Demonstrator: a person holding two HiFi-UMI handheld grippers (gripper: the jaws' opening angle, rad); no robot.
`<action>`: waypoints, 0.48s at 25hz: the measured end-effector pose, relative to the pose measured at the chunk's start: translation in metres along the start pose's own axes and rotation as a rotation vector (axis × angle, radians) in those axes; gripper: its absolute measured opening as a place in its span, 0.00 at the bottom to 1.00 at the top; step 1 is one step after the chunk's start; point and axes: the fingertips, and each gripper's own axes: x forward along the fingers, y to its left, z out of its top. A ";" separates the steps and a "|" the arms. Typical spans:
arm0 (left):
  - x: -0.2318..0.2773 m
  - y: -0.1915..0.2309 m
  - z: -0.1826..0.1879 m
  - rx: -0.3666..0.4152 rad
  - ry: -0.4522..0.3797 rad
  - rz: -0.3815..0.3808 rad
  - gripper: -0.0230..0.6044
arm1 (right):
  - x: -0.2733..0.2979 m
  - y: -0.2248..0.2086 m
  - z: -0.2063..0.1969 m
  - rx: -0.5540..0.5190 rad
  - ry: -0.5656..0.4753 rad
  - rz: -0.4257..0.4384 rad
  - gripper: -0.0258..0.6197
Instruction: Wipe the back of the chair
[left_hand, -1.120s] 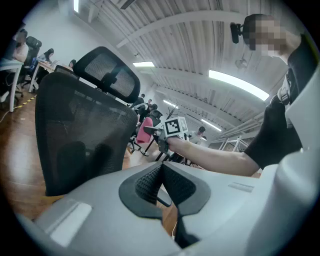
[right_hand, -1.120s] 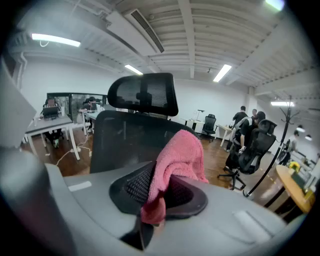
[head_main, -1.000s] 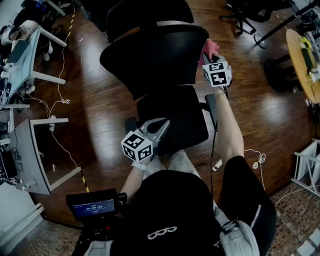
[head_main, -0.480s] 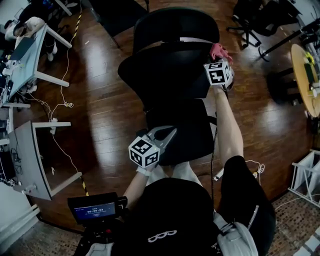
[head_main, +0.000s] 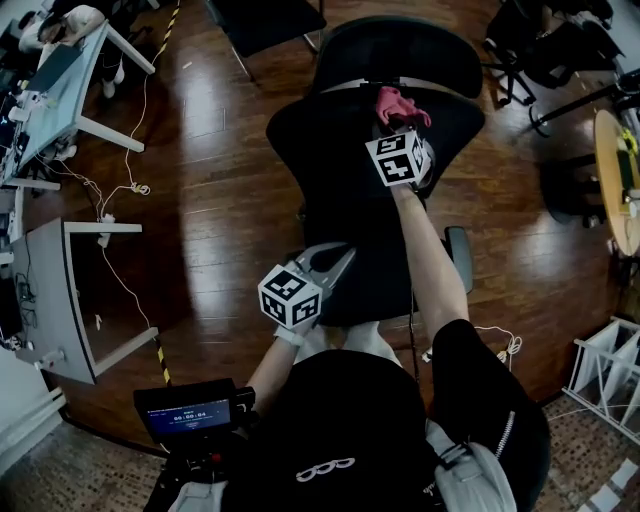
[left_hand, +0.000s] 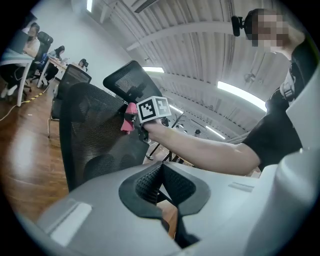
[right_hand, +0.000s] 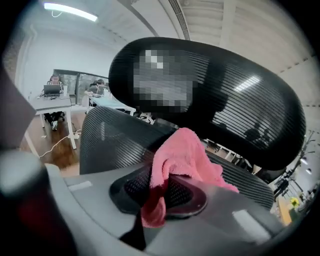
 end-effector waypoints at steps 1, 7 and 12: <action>-0.005 0.004 0.001 -0.004 -0.004 0.004 0.02 | 0.002 0.012 0.008 0.001 -0.008 0.011 0.11; -0.033 0.022 0.008 -0.038 -0.040 0.037 0.02 | 0.014 0.087 0.047 -0.051 -0.051 0.101 0.11; -0.048 0.029 0.006 -0.052 -0.065 0.059 0.02 | 0.015 0.140 0.066 -0.101 -0.082 0.183 0.11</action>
